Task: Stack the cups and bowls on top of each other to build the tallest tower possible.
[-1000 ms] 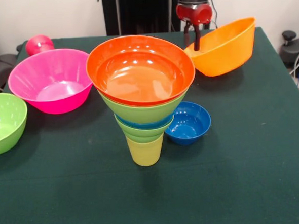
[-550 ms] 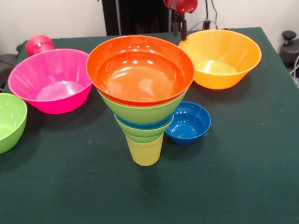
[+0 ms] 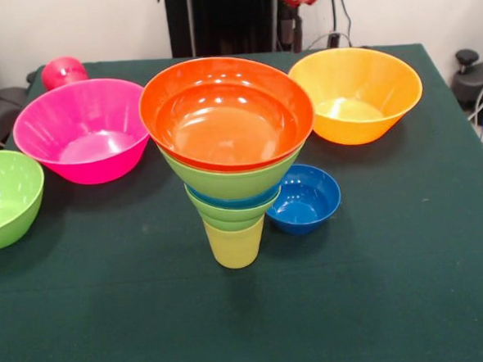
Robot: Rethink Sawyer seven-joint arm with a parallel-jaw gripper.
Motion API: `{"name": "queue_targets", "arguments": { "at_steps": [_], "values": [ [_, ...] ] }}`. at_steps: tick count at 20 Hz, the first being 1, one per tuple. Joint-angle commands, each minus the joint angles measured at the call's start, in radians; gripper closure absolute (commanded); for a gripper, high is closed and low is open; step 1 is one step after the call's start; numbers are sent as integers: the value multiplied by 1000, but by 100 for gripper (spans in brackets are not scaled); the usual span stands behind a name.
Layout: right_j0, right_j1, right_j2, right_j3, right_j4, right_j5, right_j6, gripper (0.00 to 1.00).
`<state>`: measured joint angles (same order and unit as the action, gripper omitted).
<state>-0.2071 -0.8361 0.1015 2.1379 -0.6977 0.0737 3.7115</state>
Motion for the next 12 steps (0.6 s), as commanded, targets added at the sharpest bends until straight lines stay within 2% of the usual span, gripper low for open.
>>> {"name": "queue_targets", "arguments": {
  "at_steps": [1, 8, 12],
  "values": [
    [63, 8, 149, -40, 29, 104, -162, 0],
    [135, 32, 121, -79, 41, 112, -122, 0],
    [185, 73, 71, -100, 26, 83, -96, 0]
  ]
}}
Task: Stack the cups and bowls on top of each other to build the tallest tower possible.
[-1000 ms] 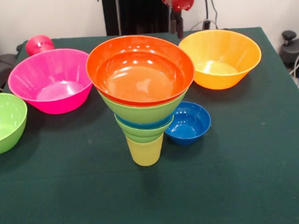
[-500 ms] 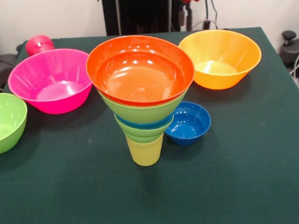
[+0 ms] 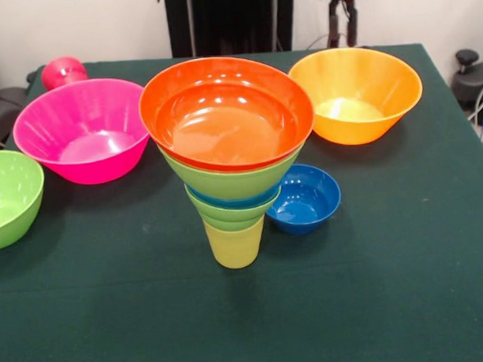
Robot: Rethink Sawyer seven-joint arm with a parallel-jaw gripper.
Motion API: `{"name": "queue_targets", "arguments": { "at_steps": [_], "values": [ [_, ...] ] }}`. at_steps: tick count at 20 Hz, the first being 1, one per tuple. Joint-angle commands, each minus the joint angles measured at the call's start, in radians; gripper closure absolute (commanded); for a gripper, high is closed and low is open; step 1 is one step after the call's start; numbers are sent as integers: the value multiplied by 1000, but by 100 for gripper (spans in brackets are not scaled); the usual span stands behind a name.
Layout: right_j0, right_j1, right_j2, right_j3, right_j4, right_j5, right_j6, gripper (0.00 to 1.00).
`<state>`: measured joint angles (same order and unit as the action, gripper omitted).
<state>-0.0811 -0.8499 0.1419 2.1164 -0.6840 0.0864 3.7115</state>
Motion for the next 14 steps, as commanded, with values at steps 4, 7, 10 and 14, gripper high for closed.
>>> {"name": "queue_targets", "arguments": {
  "at_steps": [4, 7, 10, 14],
  "values": [
    [113, 133, -39, -72, -21, 5, -66, 0],
    [167, 193, -112, -80, -47, -65, -44, 0],
    [195, 230, -158, -85, -52, -113, -43, 0],
    [192, 247, -184, -87, -47, -139, -66, 0]
  ]
}}
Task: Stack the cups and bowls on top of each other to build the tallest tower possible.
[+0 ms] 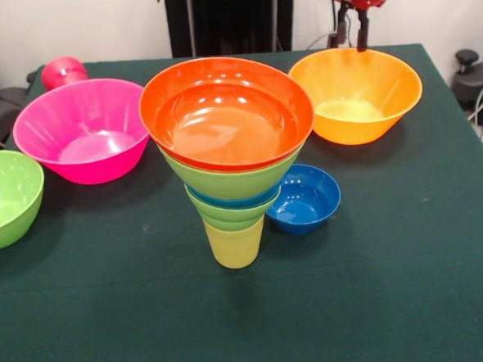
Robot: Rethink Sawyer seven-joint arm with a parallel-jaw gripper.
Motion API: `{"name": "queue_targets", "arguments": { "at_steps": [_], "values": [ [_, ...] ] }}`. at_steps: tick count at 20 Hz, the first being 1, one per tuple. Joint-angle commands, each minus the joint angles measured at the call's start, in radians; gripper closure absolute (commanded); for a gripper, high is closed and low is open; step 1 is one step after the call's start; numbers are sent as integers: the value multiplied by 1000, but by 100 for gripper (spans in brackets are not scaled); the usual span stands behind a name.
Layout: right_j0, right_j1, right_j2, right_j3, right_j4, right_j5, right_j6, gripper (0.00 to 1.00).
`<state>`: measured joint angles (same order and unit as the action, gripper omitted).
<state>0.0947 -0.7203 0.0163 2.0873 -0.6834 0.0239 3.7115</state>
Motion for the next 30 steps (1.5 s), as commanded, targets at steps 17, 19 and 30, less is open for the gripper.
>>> {"name": "queue_targets", "arguments": {
  "at_steps": [17, 19, 30],
  "values": [
    [-31, 81, -8, -84, 9, -8, -109, 0],
    [-27, 93, -9, -103, 16, -1, -108, 0],
    [-7, 135, -40, -141, 12, -15, -97, 0]
  ]
}}
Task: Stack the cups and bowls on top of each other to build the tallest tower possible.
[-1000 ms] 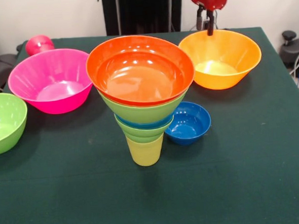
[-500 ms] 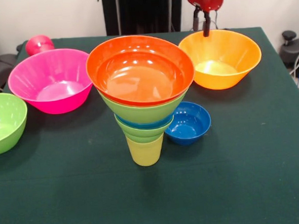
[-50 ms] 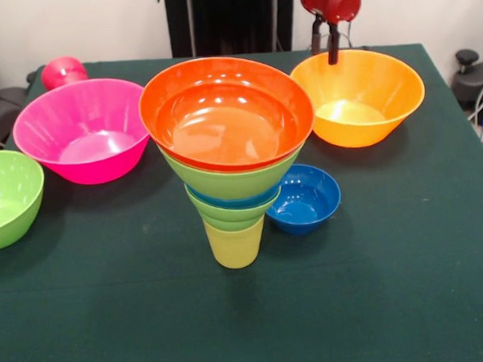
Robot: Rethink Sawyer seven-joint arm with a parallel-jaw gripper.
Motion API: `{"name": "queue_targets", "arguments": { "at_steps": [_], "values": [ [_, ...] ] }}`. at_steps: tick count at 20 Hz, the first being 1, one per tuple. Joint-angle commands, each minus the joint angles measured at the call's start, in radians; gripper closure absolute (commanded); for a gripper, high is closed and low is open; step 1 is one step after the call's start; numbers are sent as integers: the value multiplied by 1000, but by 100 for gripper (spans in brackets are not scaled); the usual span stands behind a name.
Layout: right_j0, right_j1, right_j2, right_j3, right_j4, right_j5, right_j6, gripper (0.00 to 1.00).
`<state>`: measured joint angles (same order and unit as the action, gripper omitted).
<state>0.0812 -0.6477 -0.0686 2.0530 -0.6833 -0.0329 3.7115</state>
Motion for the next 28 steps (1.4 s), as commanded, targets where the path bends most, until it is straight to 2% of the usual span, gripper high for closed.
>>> {"name": "queue_targets", "arguments": {
  "at_steps": [1, 10, 28],
  "values": [
    [8, 68, 38, -110, 9, 35, -96, 0],
    [59, 117, -3, -124, 17, -9, -71, 0],
    [101, 220, -70, -165, 31, -111, -59, 0]
  ]
}}
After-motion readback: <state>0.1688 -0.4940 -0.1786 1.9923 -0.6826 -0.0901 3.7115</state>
